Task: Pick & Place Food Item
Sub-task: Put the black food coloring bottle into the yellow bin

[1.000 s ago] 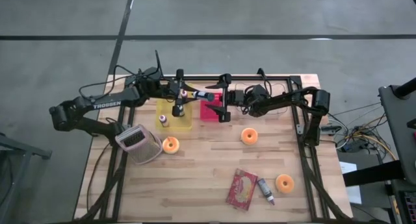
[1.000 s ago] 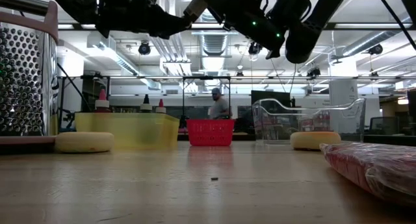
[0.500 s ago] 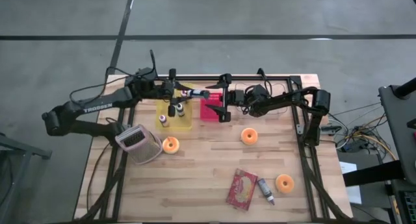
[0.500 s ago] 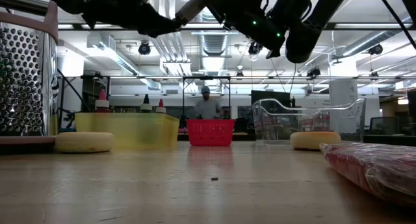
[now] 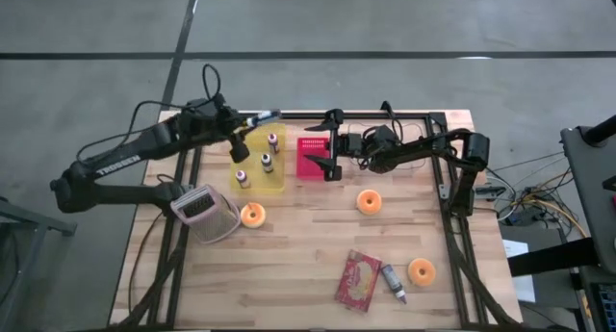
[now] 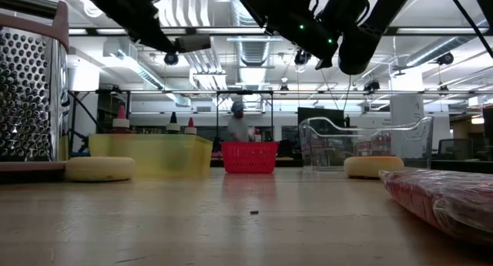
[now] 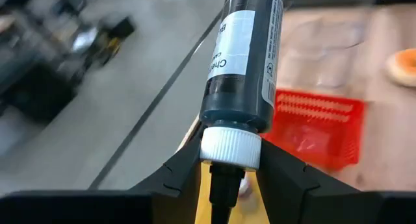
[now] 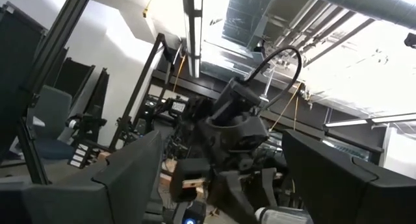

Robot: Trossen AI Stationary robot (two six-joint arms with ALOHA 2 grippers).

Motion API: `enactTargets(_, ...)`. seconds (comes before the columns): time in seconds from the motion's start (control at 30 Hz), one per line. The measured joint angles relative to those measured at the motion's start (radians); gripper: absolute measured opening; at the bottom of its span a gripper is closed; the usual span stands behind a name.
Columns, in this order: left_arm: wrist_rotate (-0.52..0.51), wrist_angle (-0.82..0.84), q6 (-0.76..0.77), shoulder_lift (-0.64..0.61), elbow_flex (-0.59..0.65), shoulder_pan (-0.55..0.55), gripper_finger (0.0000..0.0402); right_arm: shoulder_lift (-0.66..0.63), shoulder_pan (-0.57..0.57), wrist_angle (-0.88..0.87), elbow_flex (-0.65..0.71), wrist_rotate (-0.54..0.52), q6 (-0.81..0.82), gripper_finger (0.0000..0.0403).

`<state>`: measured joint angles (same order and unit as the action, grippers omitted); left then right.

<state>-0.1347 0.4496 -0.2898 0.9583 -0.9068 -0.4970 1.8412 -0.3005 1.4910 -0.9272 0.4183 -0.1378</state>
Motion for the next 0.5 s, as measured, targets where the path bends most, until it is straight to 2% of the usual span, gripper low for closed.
enactTargets(0.13, -0.119, 0.174, 0.06, 0.038, -0.093, 0.002, 0.0129, 0.0, -0.002, -0.02, 0.0, 0.0, -0.024, 0.0316)
enactTargets(0.3, -0.243, 0.531, 0.123, 0.146, -0.25, 0.002, 0.0129, 0.0, -0.002, -0.053, 0.0, -0.001, -0.081, 0.031)
enactTargets(0.4, -0.27, 0.748, 0.162, 0.242, -0.359, 0.002, 0.0129, 0.0, -0.002, -0.058, 0.0, -0.001, -0.098, 0.0307)
enactTargets(0.5, -0.27, 0.882, 0.183, 0.345, -0.461, 0.002, 0.0129, 0.0, -0.002, -0.059, 0.0, -0.002, -0.1, 0.0307)
